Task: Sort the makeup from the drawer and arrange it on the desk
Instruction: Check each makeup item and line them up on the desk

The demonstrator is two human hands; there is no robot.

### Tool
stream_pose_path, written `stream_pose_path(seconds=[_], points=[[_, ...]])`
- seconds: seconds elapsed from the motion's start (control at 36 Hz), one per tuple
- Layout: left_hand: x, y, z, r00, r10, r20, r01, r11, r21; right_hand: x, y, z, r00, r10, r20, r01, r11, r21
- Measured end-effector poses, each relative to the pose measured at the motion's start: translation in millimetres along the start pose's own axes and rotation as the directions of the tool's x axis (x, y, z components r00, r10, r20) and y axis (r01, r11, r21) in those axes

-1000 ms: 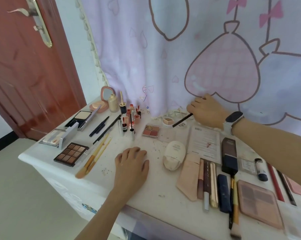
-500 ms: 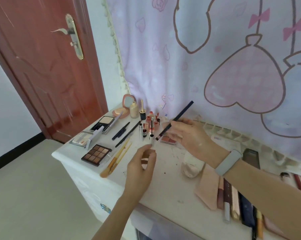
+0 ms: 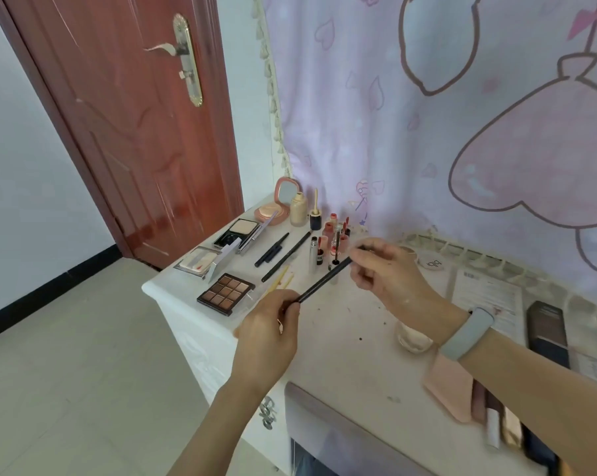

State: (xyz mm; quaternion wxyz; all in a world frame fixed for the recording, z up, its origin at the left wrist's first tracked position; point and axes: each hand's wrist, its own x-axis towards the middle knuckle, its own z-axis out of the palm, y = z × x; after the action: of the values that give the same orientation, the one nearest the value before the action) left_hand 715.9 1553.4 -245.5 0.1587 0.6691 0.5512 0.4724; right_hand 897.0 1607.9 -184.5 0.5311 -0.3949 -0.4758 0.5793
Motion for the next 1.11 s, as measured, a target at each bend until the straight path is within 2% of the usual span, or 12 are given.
stream_pose_path(seconds=[0.08, 0.14, 0.28, 0.36, 0.47, 0.61, 0.75, 0.86, 0.94, 1.11], points=[[3.0, 9.7, -3.1, 0.999, 0.024, 0.027, -0.025, 0.999, 0.039, -6.0, 2.4, 3.3, 0.987, -0.007, 0.159, 0.040, 0.977, -0.209], [5.9, 19.1, -3.1, 0.996, 0.077, 0.042, -0.080, 0.995, 0.060, -8.8, 4.3, 8.1, 0.977, 0.004, 0.212, 0.063, 0.949, -0.309], [11.3, 31.1, -3.0, 0.991, 0.129, 0.038, -0.131, 0.991, 0.042, -9.6, -6.1, 19.0, 0.976, -0.093, 0.196, 0.155, 0.932, -0.329], [12.6, 28.9, -4.7, 0.996, 0.092, 0.001, -0.091, 0.991, 0.093, -11.3, -11.5, 21.6, 0.962, -0.144, 0.233, 0.221, 0.910, -0.352], [13.7, 29.4, -8.3, 0.997, 0.063, -0.041, -0.056, 0.987, 0.153, -12.6, -14.1, 26.1, 0.956, -0.138, 0.261, 0.228, 0.905, -0.360], [18.9, 25.4, -16.2, 0.999, -0.003, -0.054, 0.009, 0.993, 0.118, -8.9, -15.4, 29.8, 0.955, -0.166, 0.248, 0.247, 0.905, -0.346], [33.8, 26.4, -33.2, 0.996, -0.024, 0.084, 0.014, 0.993, 0.113, 0.1, -23.7, 32.0, 0.931, -0.213, 0.295, 0.307, 0.897, -0.320], [55.8, 24.6, -48.5, 0.958, -0.145, 0.246, 0.136, 0.989, 0.054, 18.2, -35.3, 23.8, 0.956, -0.272, 0.111, 0.289, 0.937, -0.195], [77.3, 20.7, -57.6, 0.920, -0.201, 0.336, 0.218, 0.976, -0.013, 30.7, -44.5, 10.3, 0.944, -0.327, -0.042, 0.315, 0.934, -0.169], [123.3, 7.4, -40.5, 0.921, -0.232, 0.314, 0.157, 0.957, 0.246, 46.1, -43.7, -9.9, 0.954, -0.253, -0.160, 0.208, 0.945, -0.255]])
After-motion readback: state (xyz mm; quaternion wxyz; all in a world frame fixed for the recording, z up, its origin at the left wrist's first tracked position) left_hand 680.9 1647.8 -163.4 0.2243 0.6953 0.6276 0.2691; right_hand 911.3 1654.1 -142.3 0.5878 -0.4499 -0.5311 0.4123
